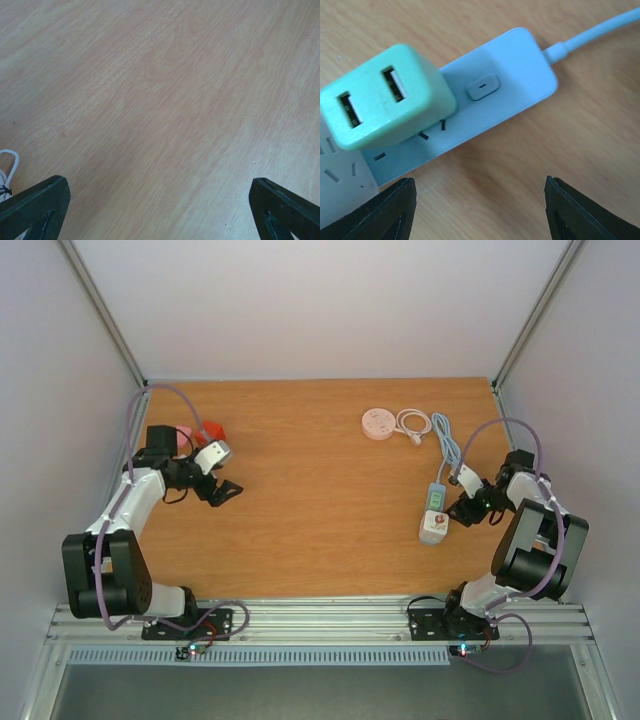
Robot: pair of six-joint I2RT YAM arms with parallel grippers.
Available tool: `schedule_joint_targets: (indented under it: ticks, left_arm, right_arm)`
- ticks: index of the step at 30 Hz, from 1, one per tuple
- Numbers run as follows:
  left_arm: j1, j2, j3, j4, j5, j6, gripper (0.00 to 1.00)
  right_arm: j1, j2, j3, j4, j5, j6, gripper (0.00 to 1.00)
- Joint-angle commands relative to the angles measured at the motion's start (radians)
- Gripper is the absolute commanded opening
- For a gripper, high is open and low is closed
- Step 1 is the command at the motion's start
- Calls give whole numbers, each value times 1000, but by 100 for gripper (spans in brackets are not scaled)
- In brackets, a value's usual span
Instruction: Pull the plug off the socket
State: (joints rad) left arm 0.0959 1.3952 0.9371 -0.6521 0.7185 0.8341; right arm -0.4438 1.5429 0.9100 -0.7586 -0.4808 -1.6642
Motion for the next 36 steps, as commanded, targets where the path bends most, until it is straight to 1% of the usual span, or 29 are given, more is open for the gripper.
schedule_joint_targets:
  ticks: [1,9,17,28,31,36]
  left_arm:
    - [-2,-27,26,31,26,-19,100]
    - [-4,-10,46,35,39,-31,100]
    - [-4,3,42,43,33,-33,100]
    - [-4,-13,32,39,18,-20,100]
    - [-5,-19,26,41,13,-18,100]
    - [-4,-24,20,44,22,-19,100]
  right_arm:
    - [7,12,-37,6,-56,-68,71]
    - [49,-2,-109,-5,-105,-64,69]
    - [168,-41,-166,8,-152,9,69]
    - [457,-34,-187,96,-192,228,69]
    - [546,-31,-193,141,-191,296,69]
    - [657,0,-184,202,-212,410,69]
